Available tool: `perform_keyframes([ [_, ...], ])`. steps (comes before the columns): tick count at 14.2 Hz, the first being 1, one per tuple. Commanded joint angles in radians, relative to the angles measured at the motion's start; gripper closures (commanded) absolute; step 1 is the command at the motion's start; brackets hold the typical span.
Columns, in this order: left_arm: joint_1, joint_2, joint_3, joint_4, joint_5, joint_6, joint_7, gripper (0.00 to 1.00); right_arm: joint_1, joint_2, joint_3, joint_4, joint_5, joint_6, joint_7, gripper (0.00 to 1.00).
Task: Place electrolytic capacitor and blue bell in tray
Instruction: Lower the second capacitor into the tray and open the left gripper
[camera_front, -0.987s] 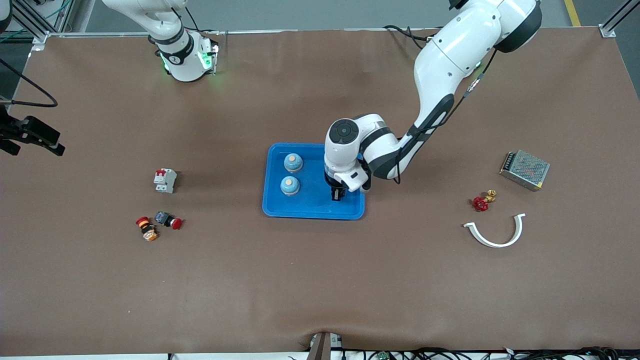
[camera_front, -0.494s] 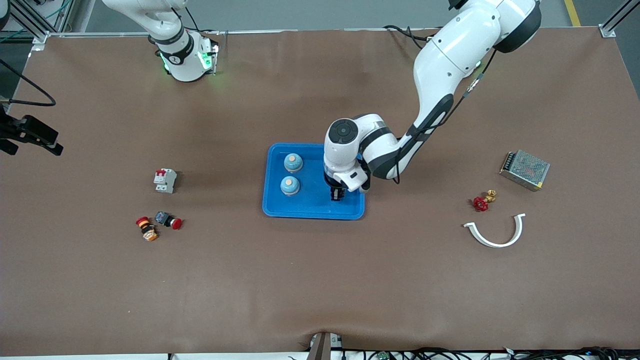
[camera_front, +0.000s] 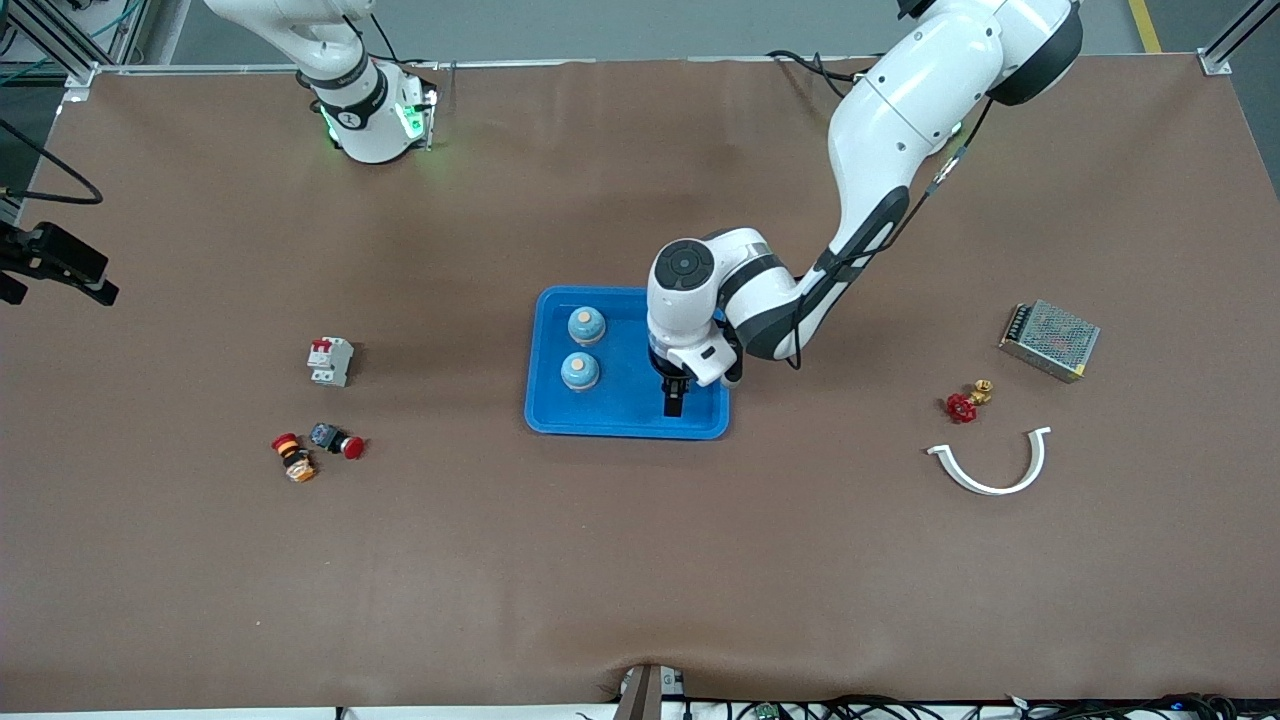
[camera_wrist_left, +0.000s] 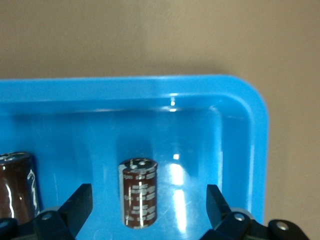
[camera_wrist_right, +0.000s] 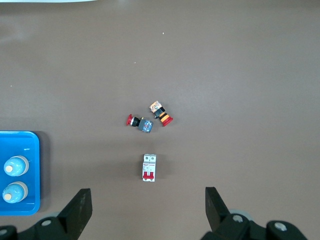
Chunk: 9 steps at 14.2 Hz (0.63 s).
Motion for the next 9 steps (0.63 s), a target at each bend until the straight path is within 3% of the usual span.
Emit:
perform_keyframes([
  [1,0.004,-0.044,-0.016,0.014,0.005,-0.081,0.045,0.00,-0.019,0.003,0.012,0.014,0.007,-0.017,-0.001,0.00],
  [3,0.051,-0.065,-0.063,0.014,-0.010,-0.141,0.149,0.00,-0.022,0.006,0.011,0.014,0.007,-0.028,-0.001,0.00],
  [6,0.197,-0.090,-0.200,0.014,-0.033,-0.236,0.273,0.00,-0.022,0.010,0.011,0.014,0.007,-0.037,-0.001,0.00],
  [9,0.303,-0.107,-0.263,0.014,-0.033,-0.281,0.364,0.00,-0.022,0.016,0.011,0.014,0.007,-0.051,-0.001,0.00],
])
